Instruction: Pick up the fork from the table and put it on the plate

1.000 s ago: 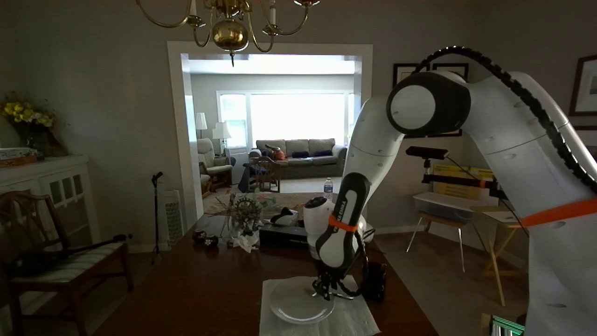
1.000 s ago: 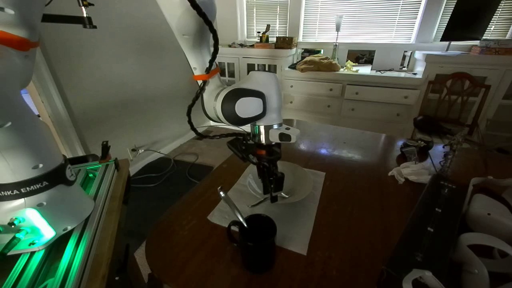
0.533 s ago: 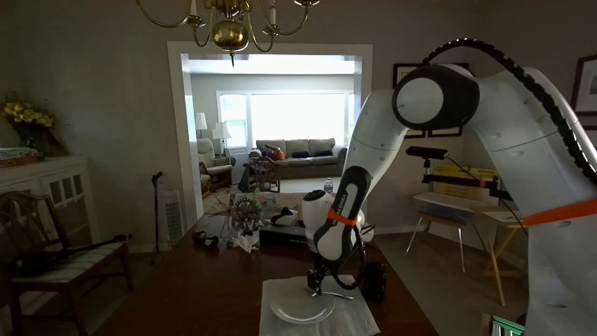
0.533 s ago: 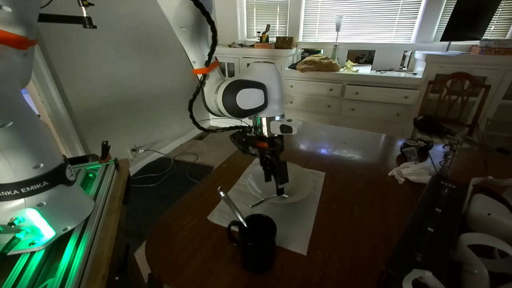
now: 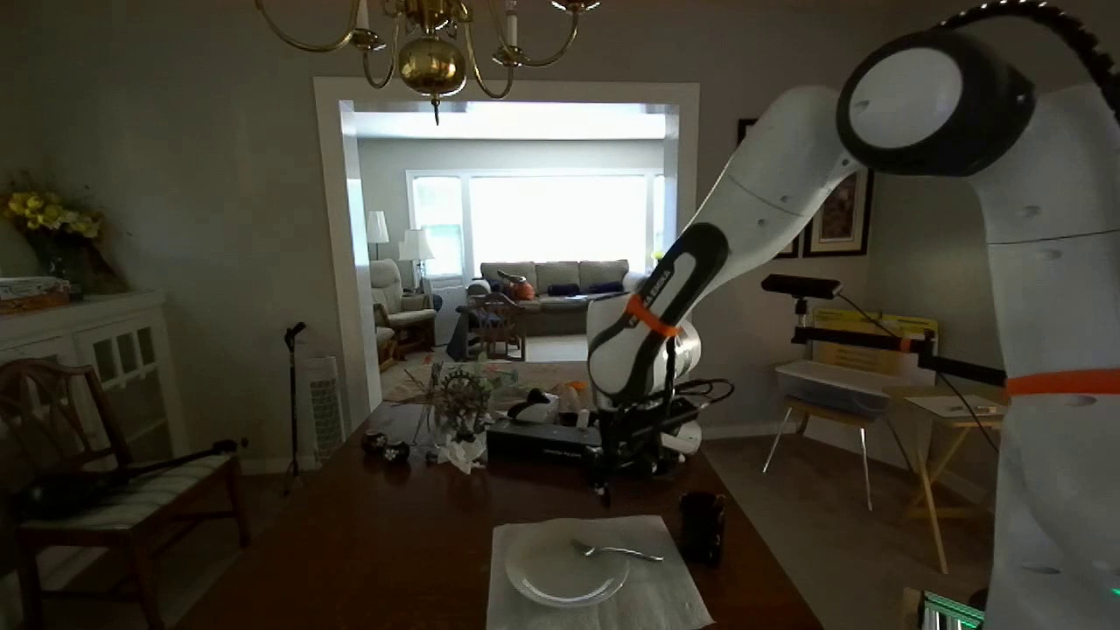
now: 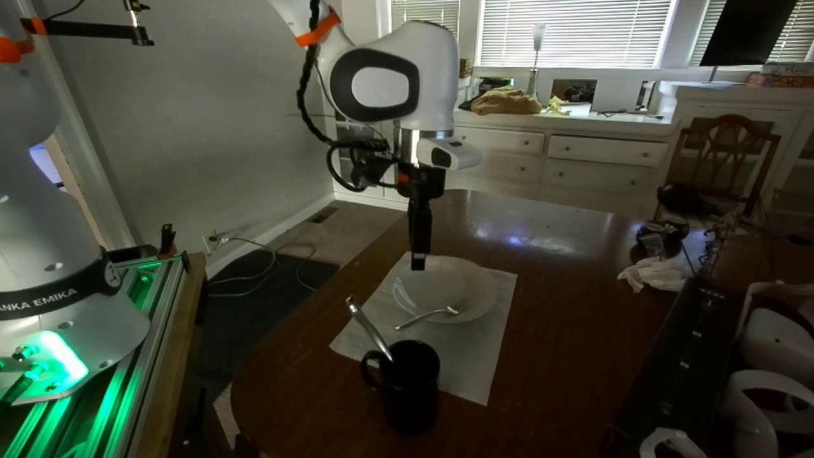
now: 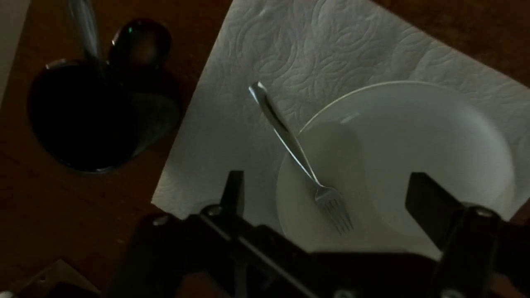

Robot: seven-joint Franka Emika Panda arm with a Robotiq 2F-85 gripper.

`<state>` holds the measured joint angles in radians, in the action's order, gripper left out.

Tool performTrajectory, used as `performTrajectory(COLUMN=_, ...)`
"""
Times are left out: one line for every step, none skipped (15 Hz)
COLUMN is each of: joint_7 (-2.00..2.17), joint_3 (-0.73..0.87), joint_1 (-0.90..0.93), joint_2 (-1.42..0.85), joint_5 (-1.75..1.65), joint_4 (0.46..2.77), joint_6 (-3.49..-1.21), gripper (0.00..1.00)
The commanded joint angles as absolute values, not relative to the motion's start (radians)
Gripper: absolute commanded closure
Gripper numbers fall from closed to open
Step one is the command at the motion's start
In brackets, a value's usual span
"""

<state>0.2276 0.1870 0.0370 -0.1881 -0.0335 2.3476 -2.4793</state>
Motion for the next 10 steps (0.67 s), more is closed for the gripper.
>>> performTrajectory(joint_7=0.246, joint_3=0.169, joint_1=-0.041, joint_2=-0.018, joint_5=0.07, joint_4=2.403, joint_6=-2.314, gripper=0.0)
performTrajectory(joint_7=0.26, joint_3=0.177, joint_1=-0.061, joint_2=0.011, joint_5=0.088, joint_4=2.411, joint_6=-2.288, gripper=0.0)
performTrajectory(joint_7=0.264, joint_3=0.184, joint_1=-0.082, joint_2=0.039, joint_5=0.109, joint_4=2.418, joint_6=-2.252, gripper=0.0)
performTrajectory(joint_7=0.249, joint_3=0.161, joint_1=-0.072, joint_2=-0.03, joint_5=0.063, joint_4=2.372, joint_6=-2.297, gripper=0.0)
performTrajectory(joint_7=0.249, joint_3=0.166, joint_1=-0.089, joint_2=-0.003, joint_5=0.074, joint_4=2.379, joint_6=-2.272, gripper=0.0)
performTrajectory(joint_7=0.249, joint_3=0.169, joint_1=-0.1, joint_2=0.015, joint_5=0.08, joint_4=2.389, joint_6=-2.265, gripper=0.0)
performTrajectory(joint_7=0.249, joint_3=0.17, joint_1=-0.105, joint_2=0.025, joint_5=0.083, joint_4=2.396, joint_6=-2.264, gripper=0.0)
performTrajectory(joint_7=0.251, joint_3=0.169, joint_1=-0.105, joint_2=0.027, joint_5=0.086, joint_4=2.4, joint_6=-2.264, gripper=0.0)
performTrajectory(joint_7=0.253, joint_3=0.167, joint_1=-0.104, joint_2=0.027, joint_5=0.088, joint_4=2.403, joint_6=-2.264, gripper=0.0)
performTrajectory(joint_7=0.254, joint_3=0.166, joint_1=-0.104, joint_2=0.027, joint_5=0.088, joint_4=2.406, joint_6=-2.264, gripper=0.0)
